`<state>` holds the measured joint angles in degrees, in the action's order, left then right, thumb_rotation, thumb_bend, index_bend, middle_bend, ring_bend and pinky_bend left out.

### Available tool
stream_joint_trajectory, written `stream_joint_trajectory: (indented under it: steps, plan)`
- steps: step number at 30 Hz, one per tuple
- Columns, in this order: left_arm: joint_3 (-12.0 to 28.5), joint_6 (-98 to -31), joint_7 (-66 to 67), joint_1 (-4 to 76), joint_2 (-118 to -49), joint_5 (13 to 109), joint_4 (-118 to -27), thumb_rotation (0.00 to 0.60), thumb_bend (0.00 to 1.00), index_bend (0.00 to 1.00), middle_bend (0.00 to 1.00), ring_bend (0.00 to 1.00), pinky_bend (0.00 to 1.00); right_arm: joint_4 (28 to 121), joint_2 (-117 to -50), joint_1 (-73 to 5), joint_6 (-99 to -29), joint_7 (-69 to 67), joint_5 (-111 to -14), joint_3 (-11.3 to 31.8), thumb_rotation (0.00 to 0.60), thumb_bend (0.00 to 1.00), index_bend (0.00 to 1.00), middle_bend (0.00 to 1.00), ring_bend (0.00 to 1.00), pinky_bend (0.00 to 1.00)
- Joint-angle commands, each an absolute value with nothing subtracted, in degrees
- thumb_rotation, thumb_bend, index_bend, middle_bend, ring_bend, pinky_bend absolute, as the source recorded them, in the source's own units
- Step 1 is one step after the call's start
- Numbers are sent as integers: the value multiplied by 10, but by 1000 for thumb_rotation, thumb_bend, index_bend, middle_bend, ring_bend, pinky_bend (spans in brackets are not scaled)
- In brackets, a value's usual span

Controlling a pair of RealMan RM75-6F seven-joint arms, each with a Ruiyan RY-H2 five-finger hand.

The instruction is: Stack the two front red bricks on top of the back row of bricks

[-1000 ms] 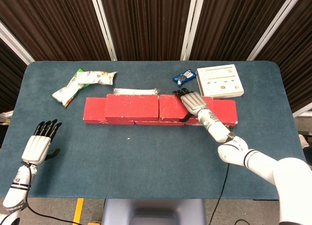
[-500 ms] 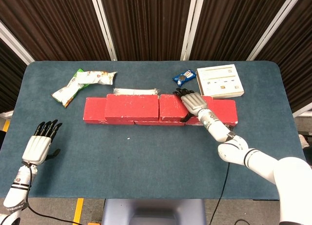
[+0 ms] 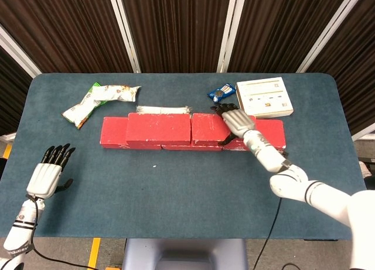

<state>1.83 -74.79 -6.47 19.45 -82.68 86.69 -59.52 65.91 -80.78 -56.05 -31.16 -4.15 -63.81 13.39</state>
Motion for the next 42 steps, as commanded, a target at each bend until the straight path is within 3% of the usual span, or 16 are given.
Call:
stream_joint_trajectory:
  steps: [1, 3, 8, 16, 22, 42]
  plan:
    - [17, -751, -63, 194, -826, 869, -598, 600, 272, 0, 0, 0, 47, 694, -758, -526, -344, -68, -655, 136, 600, 0, 0, 0, 0, 155]
    - [16, -752, -62, 193, -825, 871, -600, 600, 273, 0, 0, 0, 47, 691, -740, -509, -357, -77, -661, 131, 600, 3, 11, 0, 0, 155]
    - [15, -753, -59, 193, -824, 873, -605, 600, 273, 0, 0, 0, 47, 644, -731, -478, -364, -101, -662, 116, 600, 117, 336, 0, 0, 154]
    - [14, -753, -53, 192, -824, 874, -611, 600, 274, 0, 0, 0, 47, 516, -796, -469, -317, -144, -663, 100, 600, 182, 496, 0, 0, 154]
    - [15, -752, -53, 192, -824, 872, -611, 600, 274, 0, 0, 0, 47, 471, -832, -478, -307, -167, -696, 93, 600, 212, 547, 0, 0, 154]
    - [16, -752, -60, 193, -822, 872, -607, 600, 272, 0, 0, 0, 47, 471, -860, -502, -296, -160, -712, 104, 600, 220, 547, 0, 0, 154]
